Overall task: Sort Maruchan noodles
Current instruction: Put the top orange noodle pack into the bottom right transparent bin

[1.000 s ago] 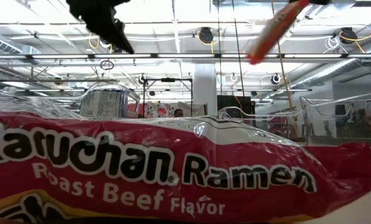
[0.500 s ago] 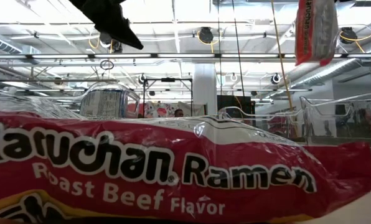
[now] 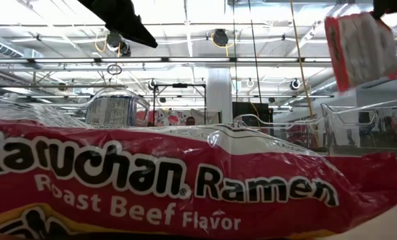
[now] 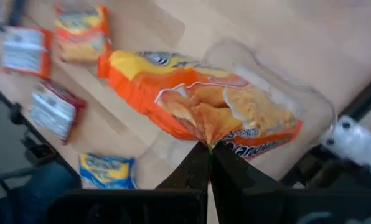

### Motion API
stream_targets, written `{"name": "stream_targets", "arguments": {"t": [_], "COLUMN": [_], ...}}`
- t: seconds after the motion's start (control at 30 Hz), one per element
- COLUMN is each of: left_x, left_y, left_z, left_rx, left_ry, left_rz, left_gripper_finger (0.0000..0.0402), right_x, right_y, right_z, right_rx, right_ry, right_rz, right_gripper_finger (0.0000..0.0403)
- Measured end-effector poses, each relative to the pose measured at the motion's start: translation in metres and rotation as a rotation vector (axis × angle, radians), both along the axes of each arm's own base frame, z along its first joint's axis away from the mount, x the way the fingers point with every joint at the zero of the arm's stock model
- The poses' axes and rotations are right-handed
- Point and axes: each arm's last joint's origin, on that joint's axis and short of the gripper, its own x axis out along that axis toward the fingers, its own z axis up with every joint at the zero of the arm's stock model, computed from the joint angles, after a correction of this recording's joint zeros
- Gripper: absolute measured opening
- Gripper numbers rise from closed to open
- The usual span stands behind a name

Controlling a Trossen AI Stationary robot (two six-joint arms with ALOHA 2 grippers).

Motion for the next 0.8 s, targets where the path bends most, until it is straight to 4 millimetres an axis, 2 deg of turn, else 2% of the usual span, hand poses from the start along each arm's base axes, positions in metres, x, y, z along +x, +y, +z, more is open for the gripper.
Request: {"name": "stream_targets", "arguments": {"t": [0.53,0.8], "left_x": [0.000,0.001], "left_y": [0.000,0.000], "left_z": [0.000,0.002], "left_rx": [0.018,0.030], "left_ry": [0.005,-0.020], "left_rz": [-0.012,-0.019], "left_gripper_finger": [0.0243,0.0243], "right_x": [0.000,0.009], "right_y": [0.001,0.002], "right_z": [-0.058,-0.082], "right_rx": [0.014,0.023], "right_ry": [0.204,0.215], "right_rz": [-0.004,0.009], "right_gripper_finger": [0.0000,0.0000]}}
